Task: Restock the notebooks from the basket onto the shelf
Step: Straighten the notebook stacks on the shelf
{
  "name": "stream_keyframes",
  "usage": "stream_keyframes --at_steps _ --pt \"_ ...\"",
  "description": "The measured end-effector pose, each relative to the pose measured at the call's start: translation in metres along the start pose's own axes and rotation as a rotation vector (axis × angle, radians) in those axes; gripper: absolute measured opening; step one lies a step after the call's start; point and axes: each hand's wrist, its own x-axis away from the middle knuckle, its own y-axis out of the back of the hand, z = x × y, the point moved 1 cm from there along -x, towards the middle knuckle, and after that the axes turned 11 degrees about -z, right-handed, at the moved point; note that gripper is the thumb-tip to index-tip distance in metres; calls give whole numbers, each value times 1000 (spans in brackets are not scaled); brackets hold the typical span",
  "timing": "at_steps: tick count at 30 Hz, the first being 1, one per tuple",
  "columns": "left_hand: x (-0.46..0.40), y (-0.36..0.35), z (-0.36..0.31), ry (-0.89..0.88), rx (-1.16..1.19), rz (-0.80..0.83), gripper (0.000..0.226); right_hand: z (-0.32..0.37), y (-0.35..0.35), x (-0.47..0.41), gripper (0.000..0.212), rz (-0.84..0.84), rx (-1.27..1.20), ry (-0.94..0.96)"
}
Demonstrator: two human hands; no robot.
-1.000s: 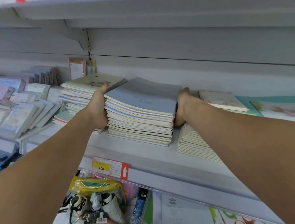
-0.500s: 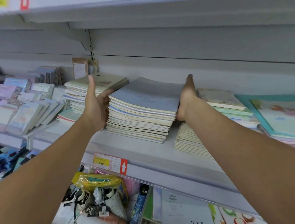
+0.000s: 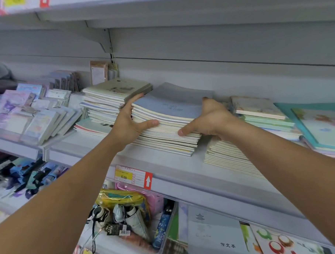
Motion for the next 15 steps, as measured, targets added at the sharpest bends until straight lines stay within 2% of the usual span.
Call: stream_keyframes --at_steps 3,8,13,15 --pt "4 0 -5 32 33 7 76 -1 0 5 88 -25 -30 22" --pt "7 8 -3 216 8 119 77 2 6 11 107 59 25 -6" --pt "6 7 6 333 -24 189 87 7 11 10 90 47 35 -13" --pt "4 9 7 367 3 174 87 6 8 12 91 23 -10 -42"
